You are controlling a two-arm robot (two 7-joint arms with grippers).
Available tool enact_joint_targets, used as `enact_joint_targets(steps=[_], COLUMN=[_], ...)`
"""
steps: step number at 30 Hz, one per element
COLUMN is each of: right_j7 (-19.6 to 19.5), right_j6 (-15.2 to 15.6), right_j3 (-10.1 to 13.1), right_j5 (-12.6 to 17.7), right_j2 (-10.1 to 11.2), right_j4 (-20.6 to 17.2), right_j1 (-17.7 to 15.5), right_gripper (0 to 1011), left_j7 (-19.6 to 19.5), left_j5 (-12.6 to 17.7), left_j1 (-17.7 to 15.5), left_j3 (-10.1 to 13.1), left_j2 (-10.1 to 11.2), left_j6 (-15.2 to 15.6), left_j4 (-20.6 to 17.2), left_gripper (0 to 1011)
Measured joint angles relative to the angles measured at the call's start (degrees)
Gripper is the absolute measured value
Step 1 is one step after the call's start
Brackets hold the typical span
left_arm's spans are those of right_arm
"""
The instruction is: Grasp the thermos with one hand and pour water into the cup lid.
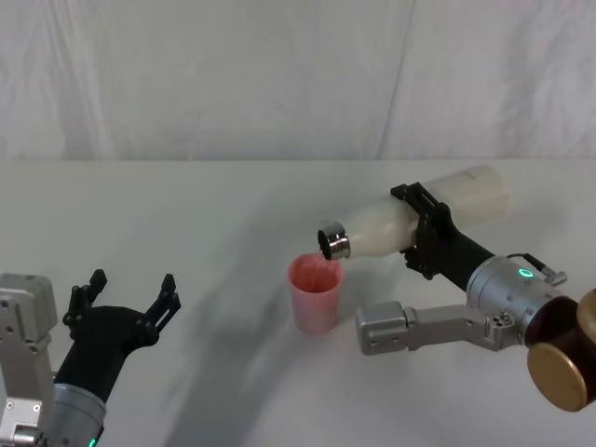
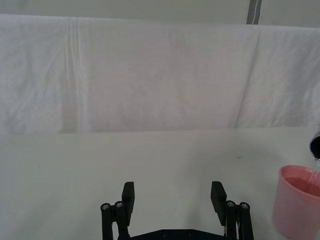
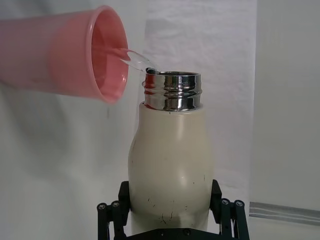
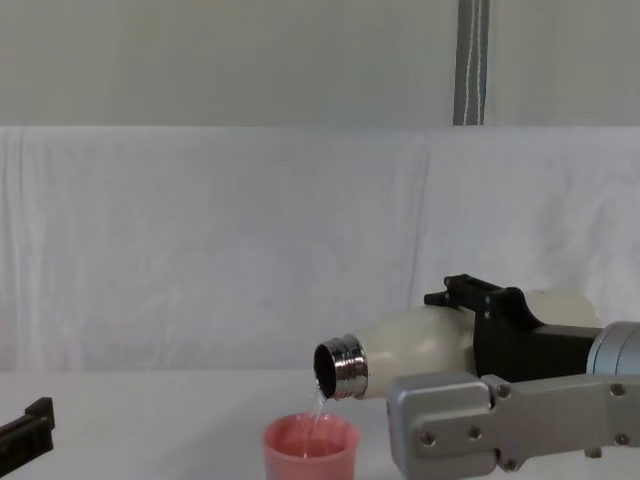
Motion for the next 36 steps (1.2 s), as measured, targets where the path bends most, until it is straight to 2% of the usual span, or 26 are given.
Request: enact_joint_targets(steps=[36], right_j7=[-0.5], right_j6=[-0.27], right_j3=[0.38], right_j5=[0.55], right_j2=[0.05], right_j4=[0.49], right_j1=[0.24], right_gripper=[951], left_j7=[0.0], left_j5=[0.0], left_j1=[0.0], left_j3=[0.0], left_j2=[0.0], left_j6=[0.0], left_j4=[0.0], left_gripper=[1001])
